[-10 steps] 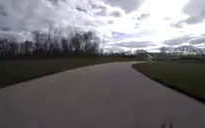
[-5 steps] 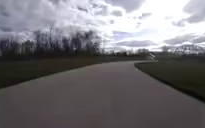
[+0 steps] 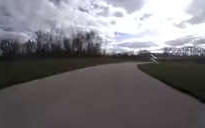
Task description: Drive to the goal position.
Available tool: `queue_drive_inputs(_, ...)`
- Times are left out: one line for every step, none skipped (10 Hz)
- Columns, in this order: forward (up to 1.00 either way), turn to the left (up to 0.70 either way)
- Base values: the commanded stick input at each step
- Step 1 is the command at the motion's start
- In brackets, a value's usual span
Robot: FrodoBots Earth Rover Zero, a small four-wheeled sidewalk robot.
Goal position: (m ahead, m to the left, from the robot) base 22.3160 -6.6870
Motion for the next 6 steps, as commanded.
queue_drive_inputs(0.98,0.0)
queue_drive_inputs(0.98,-0.09)
queue_drive_inputs(0.98,-0.28)
queue_drive_inputs(0.98,-0.38)
queue_drive_inputs(0.98,-0.36)
queue_drive_inputs(0.98,0.0)
